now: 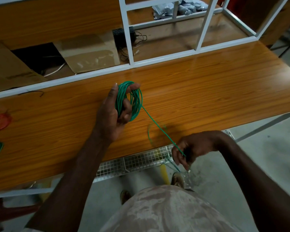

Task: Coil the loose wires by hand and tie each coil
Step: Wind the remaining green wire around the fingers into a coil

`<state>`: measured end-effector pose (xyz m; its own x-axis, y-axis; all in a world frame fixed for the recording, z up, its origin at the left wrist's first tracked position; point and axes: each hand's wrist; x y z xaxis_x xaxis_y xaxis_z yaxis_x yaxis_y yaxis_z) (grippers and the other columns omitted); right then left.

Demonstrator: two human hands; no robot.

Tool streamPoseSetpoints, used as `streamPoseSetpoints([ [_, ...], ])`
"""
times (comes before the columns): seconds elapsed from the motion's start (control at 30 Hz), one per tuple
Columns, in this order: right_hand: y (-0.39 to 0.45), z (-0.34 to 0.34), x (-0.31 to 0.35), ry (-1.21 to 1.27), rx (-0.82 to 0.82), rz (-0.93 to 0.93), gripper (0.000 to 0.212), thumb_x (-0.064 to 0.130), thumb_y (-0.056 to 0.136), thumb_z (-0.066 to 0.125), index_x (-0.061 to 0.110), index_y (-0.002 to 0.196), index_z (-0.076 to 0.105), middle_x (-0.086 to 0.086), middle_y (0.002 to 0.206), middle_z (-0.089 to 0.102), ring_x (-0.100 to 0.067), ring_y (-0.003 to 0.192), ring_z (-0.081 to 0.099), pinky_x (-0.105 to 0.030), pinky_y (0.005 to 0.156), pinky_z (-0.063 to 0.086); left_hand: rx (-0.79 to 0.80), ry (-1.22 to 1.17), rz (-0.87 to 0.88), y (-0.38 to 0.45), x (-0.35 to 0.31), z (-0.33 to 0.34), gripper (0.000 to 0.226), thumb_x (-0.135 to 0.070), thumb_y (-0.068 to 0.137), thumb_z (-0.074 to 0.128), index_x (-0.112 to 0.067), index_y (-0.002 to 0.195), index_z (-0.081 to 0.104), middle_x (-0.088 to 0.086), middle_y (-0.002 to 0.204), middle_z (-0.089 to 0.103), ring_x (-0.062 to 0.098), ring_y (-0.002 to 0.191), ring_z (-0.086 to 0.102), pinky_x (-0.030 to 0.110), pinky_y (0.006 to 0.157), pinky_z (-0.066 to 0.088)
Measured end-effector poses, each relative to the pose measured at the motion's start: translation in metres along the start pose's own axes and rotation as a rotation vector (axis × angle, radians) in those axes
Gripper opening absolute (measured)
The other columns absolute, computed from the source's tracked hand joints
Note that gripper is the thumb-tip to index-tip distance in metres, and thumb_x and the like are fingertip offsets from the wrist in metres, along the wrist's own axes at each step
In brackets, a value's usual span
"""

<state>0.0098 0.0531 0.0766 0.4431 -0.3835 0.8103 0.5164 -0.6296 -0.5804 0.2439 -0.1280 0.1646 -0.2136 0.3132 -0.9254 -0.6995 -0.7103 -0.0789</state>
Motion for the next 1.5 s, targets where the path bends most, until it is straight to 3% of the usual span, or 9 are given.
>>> streamPoseSetpoints([
  [0.1,-0.008,-0.006,0.002,-0.094,0.041,0.141,0.046,-0.023,0.084,0.060,0.012,0.109,0.076,-0.006,0.089,0.076,-0.019,0.089,0.074,-0.025,0.074,0.053,0.000,0.007,-0.012,-0.001,0.002,0.003,0.062,-0.045,0.116,0.027,-0.003,0.138,0.066,0.000,0.050,0.038,0.006,0.039,0.026,0.021,0.039,0.020],
  [0.23,-0.018,-0.019,0.007,-0.210,-0.496,0.485,0.056,-0.014,0.096,0.055,0.024,0.135,0.068,-0.003,0.130,0.062,-0.015,0.082,0.067,-0.016,0.053,0.049,0.007,0.012,-0.034,-0.001,0.004,0.004,0.061,-0.046,0.116,0.027,-0.005,0.138,0.067,0.000,0.050,0.038,0.007,0.041,0.026,0.021,0.041,0.022],
  [0.33,-0.016,-0.027,0.008,-0.431,-0.852,0.361,0.096,-0.013,0.089,0.065,0.041,0.162,0.035,-0.007,0.173,0.025,-0.031,0.137,0.056,-0.037,0.083,0.063,0.021,0.033,-0.057,-0.001,0.007,0.003,0.061,-0.047,0.116,0.027,-0.007,0.138,0.068,-0.001,0.051,0.039,0.010,0.044,0.021,0.021,0.042,0.024],
  [0.47,-0.008,-0.026,0.018,-0.290,-0.991,0.095,0.095,-0.009,0.089,0.072,0.036,0.164,0.035,-0.003,0.172,0.033,-0.028,0.149,0.045,-0.041,0.104,0.054,0.058,0.071,-0.074,-0.001,0.012,0.004,0.062,-0.047,0.116,0.025,-0.008,0.137,0.068,-0.001,0.049,0.039,0.011,0.043,0.023,0.028,0.044,0.017],
  [0.8,0.054,0.025,0.061,0.381,-0.612,-0.292,0.064,0.002,0.094,0.078,0.032,0.146,0.056,0.000,0.146,0.064,-0.013,0.141,0.057,-0.037,0.118,0.047,0.106,0.072,-0.064,0.002,0.007,0.007,0.062,-0.046,0.116,0.024,-0.007,0.140,0.066,-0.002,0.047,0.040,0.009,0.038,0.028,0.030,0.042,0.014],
  [0.93,0.066,0.034,0.068,0.321,-0.684,-0.378,0.017,0.010,0.107,0.064,0.001,0.121,0.063,-0.024,0.117,0.072,-0.041,0.119,0.066,-0.052,0.107,0.052,0.084,0.037,-0.051,0.005,0.003,0.004,0.063,-0.048,0.116,0.024,-0.007,0.141,0.065,-0.003,0.048,0.040,0.008,0.039,0.027,0.029,0.044,0.014],
  [1.17,0.057,0.040,0.071,0.549,-0.586,-0.336,0.033,0.027,0.114,0.052,-0.003,0.117,0.063,-0.013,0.094,0.066,-0.030,0.080,0.068,-0.038,0.074,0.057,-0.017,-0.038,0.046,0.014,0.011,-0.003,0.068,-0.050,0.116,0.016,-0.006,0.150,0.054,0.002,0.065,0.058,0.005,0.040,0.030,0.024,0.044,0.022],
  [1.37,0.057,0.048,0.069,0.379,-0.526,-0.326,0.027,0.021,0.114,0.052,0.012,0.131,0.070,-0.013,0.084,0.062,-0.027,0.076,0.058,-0.036,0.071,0.048,-0.119,0.366,0.210,0.025,0.033,0.000,0.049,-0.038,0.118,0.027,-0.013,0.158,0.038,0.010,0.096,0.078,0.023,0.051,0.057,0.033,0.052,0.047],
  [1.5,0.044,0.040,0.073,0.406,-0.522,-0.303,0.027,0.018,0.113,0.053,0.002,0.126,0.071,-0.014,0.077,0.052,-0.021,0.061,0.044,-0.031,0.059,0.042,-0.028,0.883,0.197,0.021,0.057,-0.012,0.036,-0.047,0.114,0.034,-0.022,0.129,0.055,-0.001,0.086,0.077,0.019,0.055,0.066,0.040,0.056,0.056],
])
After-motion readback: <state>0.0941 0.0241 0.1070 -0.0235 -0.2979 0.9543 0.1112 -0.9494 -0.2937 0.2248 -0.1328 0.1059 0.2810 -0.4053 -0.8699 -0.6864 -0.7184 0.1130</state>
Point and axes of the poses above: each hand's wrist, its own y-axis towards the middle knuckle, its own z-axis out of the palm, x = y × z
